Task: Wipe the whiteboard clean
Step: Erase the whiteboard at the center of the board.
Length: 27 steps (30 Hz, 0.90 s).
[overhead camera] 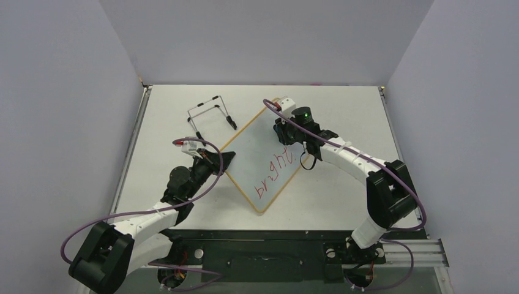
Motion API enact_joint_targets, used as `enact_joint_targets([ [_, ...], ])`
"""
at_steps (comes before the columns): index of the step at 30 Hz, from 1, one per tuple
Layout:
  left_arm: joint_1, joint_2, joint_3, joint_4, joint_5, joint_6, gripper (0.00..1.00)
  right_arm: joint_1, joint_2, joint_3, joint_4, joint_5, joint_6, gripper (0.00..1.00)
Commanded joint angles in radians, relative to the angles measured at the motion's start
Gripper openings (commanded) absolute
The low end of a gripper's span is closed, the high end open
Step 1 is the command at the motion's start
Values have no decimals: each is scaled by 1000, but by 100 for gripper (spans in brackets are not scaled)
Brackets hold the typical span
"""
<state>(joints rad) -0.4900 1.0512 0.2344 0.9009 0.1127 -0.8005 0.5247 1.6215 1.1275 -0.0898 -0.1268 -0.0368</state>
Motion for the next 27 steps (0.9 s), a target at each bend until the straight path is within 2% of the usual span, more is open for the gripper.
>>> enact_joint_targets([
  [1, -9, -10, 22, 114, 48, -14, 0, 91, -14, 24, 25, -80, -27, 0],
  [6, -9, -21, 22, 105, 48, -17, 0, 222, -48, 34, 9, -136, -70, 0],
  [9, -8, -26, 24, 96, 45, -15, 0, 245, -64, 40, 10, -144, -66, 0],
  [13, -9, -16, 30, 95, 50, -12, 0, 184, -43, 53, 22, -103, -15, 0],
  [18, -9, 9, 31, 118, 70, -13, 0, 34, 5, 70, 57, -51, 61, 0],
  [22, -10, 13, 31, 123, 77, -15, 0, -20, 40, 83, 55, -25, 57, 0],
  [27, -10, 16, 35, 130, 77, -20, 0, -35, 30, 63, 27, -158, 45, 0],
])
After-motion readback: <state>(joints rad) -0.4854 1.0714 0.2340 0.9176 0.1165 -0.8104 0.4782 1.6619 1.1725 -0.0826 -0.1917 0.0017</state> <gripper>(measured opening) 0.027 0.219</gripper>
